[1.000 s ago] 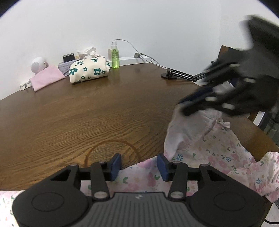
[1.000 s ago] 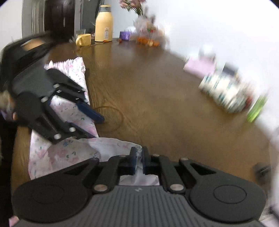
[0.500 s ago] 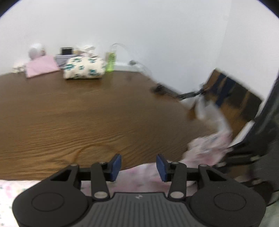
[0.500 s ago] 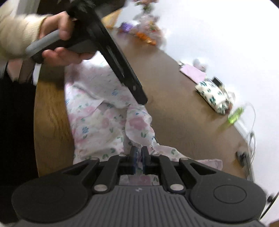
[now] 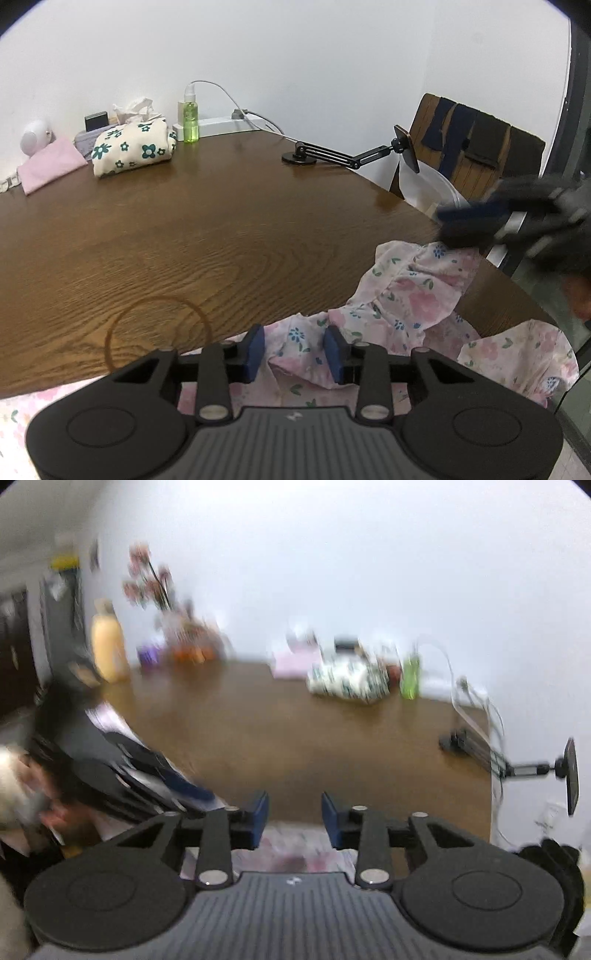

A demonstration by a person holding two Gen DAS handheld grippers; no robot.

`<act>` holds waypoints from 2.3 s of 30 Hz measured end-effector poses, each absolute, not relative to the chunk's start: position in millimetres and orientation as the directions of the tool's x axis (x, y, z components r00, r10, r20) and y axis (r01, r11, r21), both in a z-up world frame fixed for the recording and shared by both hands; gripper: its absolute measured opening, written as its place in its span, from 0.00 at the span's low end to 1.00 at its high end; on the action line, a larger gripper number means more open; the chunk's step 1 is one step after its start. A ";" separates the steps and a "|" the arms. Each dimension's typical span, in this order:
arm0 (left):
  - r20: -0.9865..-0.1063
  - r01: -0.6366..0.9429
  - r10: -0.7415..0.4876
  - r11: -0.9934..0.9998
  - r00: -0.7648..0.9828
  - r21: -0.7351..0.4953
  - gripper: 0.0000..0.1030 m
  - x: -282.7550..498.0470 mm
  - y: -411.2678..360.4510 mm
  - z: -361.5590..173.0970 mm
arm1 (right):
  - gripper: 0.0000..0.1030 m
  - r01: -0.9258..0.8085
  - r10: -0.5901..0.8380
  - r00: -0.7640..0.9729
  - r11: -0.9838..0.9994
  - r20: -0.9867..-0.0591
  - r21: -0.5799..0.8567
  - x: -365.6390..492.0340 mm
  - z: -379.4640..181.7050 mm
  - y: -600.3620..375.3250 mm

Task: Fold clothes

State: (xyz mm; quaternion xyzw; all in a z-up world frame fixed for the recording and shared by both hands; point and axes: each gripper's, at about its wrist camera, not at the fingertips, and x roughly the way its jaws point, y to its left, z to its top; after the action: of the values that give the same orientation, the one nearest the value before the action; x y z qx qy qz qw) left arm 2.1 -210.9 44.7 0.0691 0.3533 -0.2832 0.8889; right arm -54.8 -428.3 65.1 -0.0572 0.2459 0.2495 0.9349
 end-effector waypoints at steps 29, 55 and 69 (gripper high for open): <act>-0.517 0.842 -0.790 0.494 0.331 -0.215 0.37 -32.5 -192.6 49.4 | 0.70 -0.605 0.654 0.572 0.744 -0.495 0.284 -159.8 44.7 -468.2; -0.617 0.745 -0.569 0.666 0.544 0.042 0.22 -18.9 -243.7 32.8 | 0.51 -0.161 0.236 0.769 0.971 -0.594 0.176 -118.7 43.1 -448.8; -0.613 0.736 -0.623 0.670 0.486 -0.097 0.20 -4.1 -232.3 33.6 | 0.50 0.133 0.126 0.813 0.911 -0.569 0.391 -132.4 6.8 -379.4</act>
State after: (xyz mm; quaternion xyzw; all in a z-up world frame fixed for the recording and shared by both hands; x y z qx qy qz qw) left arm -4.1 -232.3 33.6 0.0894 0.3165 -0.3961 0.8573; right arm -132.4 -379.4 6.8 0.2114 0.3060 -0.0018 0.9283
